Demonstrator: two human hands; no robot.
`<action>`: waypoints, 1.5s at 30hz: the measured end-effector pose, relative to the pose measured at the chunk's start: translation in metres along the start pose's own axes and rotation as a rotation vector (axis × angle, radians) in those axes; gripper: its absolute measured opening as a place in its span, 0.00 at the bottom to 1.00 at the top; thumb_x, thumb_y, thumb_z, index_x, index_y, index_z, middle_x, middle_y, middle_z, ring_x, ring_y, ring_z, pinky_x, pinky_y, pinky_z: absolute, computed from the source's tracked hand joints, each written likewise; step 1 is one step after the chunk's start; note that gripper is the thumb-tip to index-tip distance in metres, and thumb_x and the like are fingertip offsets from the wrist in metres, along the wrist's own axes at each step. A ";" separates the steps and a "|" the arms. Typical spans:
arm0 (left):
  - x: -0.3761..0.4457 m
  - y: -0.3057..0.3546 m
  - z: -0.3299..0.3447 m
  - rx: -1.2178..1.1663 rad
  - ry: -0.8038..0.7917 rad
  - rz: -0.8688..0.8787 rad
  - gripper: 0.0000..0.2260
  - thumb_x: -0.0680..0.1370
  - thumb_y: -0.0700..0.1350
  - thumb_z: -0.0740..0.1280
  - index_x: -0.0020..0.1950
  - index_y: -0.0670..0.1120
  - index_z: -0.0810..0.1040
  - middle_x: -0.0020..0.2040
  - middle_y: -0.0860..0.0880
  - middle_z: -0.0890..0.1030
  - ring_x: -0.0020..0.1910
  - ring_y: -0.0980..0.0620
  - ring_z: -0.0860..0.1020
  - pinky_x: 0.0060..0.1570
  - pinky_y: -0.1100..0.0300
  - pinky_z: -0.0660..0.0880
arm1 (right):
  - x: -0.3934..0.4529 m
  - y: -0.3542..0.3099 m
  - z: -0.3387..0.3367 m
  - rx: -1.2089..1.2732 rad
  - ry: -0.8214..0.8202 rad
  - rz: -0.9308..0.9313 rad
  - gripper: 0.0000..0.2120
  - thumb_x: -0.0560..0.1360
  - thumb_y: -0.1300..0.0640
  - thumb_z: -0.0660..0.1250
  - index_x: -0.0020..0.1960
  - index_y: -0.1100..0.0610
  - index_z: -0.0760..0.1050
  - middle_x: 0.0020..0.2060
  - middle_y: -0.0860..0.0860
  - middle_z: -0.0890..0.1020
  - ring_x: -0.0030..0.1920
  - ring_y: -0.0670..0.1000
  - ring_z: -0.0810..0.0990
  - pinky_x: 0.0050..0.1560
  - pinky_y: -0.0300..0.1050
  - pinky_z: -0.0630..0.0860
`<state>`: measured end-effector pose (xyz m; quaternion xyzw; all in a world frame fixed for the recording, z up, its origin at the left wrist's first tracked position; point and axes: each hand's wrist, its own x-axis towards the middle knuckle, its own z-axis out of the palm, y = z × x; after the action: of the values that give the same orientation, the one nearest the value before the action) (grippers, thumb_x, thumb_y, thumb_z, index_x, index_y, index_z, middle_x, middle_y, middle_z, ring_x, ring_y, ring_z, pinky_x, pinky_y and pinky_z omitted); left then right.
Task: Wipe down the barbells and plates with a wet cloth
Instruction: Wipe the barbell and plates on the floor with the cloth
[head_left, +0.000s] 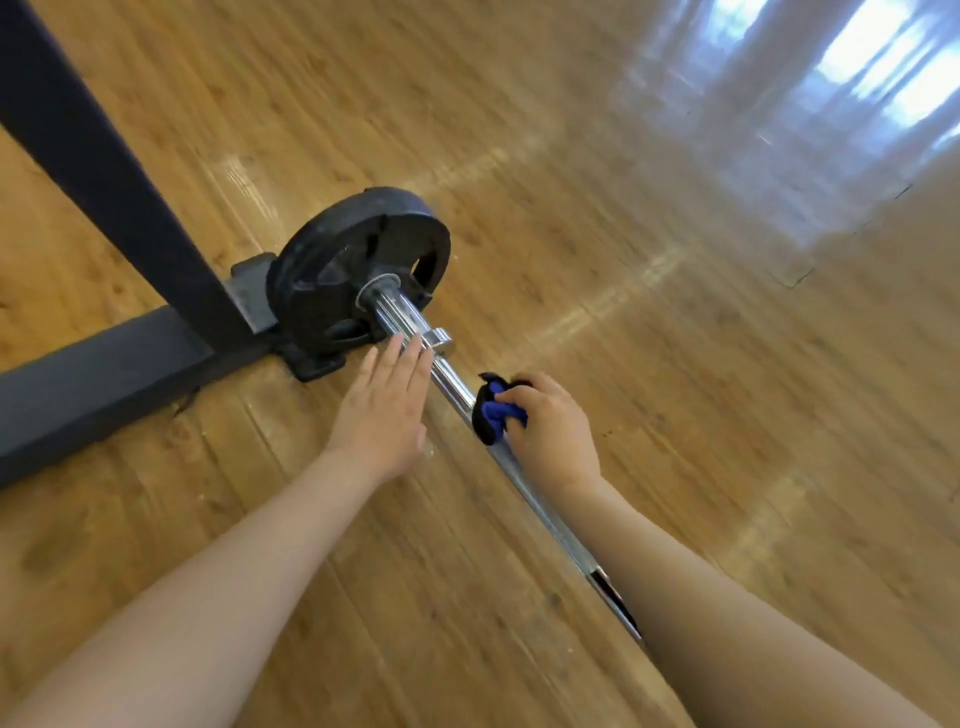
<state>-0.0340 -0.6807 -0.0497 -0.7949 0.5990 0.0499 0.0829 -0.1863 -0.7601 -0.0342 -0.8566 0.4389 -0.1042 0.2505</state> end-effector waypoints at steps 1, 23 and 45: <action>0.005 -0.003 -0.001 0.016 0.010 -0.004 0.34 0.80 0.50 0.55 0.77 0.41 0.38 0.78 0.43 0.40 0.76 0.45 0.38 0.73 0.51 0.39 | 0.009 0.003 0.001 0.001 -0.008 -0.005 0.10 0.76 0.65 0.62 0.52 0.62 0.81 0.50 0.55 0.79 0.48 0.55 0.75 0.47 0.45 0.71; 0.009 -0.033 -0.122 0.270 -0.080 0.182 0.30 0.82 0.57 0.46 0.78 0.42 0.42 0.78 0.44 0.42 0.77 0.47 0.41 0.74 0.52 0.43 | 0.042 -0.004 -0.030 0.018 -0.011 -0.232 0.13 0.76 0.62 0.65 0.60 0.59 0.79 0.52 0.54 0.79 0.52 0.56 0.76 0.47 0.42 0.68; 0.086 -0.085 0.034 0.228 0.126 0.296 0.33 0.82 0.49 0.51 0.71 0.38 0.29 0.77 0.40 0.39 0.76 0.43 0.39 0.73 0.50 0.39 | 0.047 0.001 0.059 -0.104 0.177 -0.305 0.21 0.54 0.76 0.75 0.43 0.60 0.84 0.44 0.53 0.83 0.40 0.59 0.79 0.37 0.45 0.77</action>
<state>0.0724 -0.7331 -0.0922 -0.6853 0.7150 -0.0566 0.1263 -0.1350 -0.7786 -0.0871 -0.9124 0.3293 -0.1932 0.1476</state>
